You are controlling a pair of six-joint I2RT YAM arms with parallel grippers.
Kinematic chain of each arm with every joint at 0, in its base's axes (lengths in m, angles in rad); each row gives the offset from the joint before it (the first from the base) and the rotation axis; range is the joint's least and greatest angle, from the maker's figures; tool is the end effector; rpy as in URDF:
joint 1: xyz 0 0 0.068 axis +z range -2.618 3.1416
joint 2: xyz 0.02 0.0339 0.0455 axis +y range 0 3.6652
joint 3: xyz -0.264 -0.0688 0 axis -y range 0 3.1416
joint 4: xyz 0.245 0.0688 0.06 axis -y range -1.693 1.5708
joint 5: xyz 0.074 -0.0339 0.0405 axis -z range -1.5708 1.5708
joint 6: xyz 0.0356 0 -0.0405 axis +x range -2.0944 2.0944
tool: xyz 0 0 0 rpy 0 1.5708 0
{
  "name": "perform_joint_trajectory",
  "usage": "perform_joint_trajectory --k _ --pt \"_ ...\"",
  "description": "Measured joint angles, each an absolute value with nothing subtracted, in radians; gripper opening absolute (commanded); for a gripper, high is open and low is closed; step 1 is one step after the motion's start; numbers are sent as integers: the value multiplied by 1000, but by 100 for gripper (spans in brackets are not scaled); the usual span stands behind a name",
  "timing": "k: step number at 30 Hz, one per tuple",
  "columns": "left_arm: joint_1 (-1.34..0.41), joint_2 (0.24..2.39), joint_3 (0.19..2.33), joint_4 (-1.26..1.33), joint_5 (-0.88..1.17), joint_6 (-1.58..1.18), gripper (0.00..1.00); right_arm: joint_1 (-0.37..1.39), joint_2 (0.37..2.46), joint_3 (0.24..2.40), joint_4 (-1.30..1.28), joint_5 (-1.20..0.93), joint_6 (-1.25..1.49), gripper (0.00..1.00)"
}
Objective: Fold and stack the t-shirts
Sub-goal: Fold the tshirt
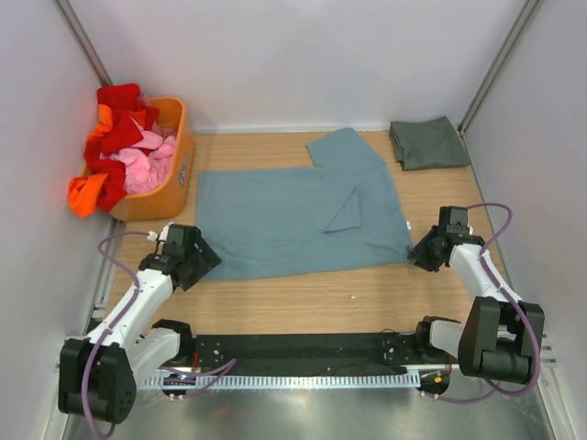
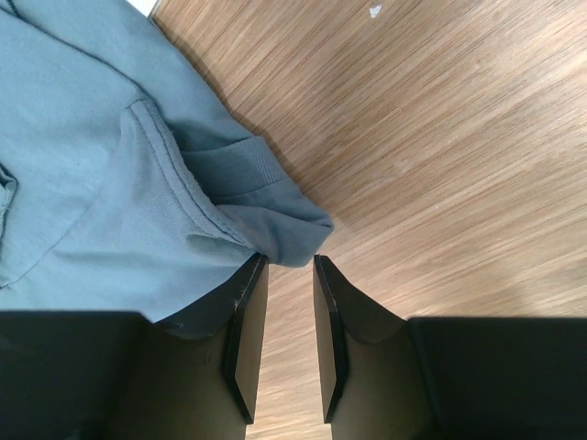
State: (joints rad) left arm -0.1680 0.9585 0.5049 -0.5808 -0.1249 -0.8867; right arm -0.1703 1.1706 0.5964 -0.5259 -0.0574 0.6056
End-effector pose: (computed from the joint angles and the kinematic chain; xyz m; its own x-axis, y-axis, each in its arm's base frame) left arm 0.1690 -0.0242 0.1821 -0.6155 -0.6755 -0.4059 -0.5916 0.7363 -0.3284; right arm 0.2025 -0.0328 0.1763 -0.6404 0.6868 -0.3437 0.6180 0.7266 0.3002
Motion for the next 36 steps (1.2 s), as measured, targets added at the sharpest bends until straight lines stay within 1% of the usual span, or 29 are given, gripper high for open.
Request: perform_joint_trajectory --k 3,6,12,14,15,16,17,18,19,20,27,34,35,36 --pt "-168 990 505 -566 -146 -887 77 -170 1172 596 -522 -47 606 30" --pt "-168 1023 502 -542 -160 -888 77 -170 1193 596 -511 -43 606 30" --pt "-168 1099 500 -500 -176 -888 77 -170 1270 596 -485 -39 605 36" --pt "-168 1103 500 -485 -183 -888 76 -170 1270 596 -480 -36 604 36" --pt "-168 1104 500 -482 -186 -888 75 -170 1271 596 -477 -35 604 32" --pt "-168 1104 500 -478 -192 -891 72 -170 1271 596 -476 -35 603 28" --pt "-168 1105 499 -476 -198 -894 56 -170 1271 596 -474 -35 602 26" --pt "-168 1107 499 -474 -204 -904 44 -170 1272 597 -470 -35 601 13" --pt "-168 1109 499 -474 -212 -907 26 -170 1277 598 -466 -35 597 6" --pt "-168 1112 499 -470 -217 -912 1 -171 1285 601 -461 -36 597 1" --pt "-168 1136 505 -484 -250 -914 0 -214 1311 612 -426 -52 596 1" --pt "-167 953 551 -589 -282 -947 0 -296 1255 613 -455 -19 595 1" --pt "-167 937 559 -601 -281 -954 0 -297 1245 613 -457 -16 594 4" --pt "-167 926 563 -611 -280 -959 5 -297 1238 614 -458 -16 593 11"
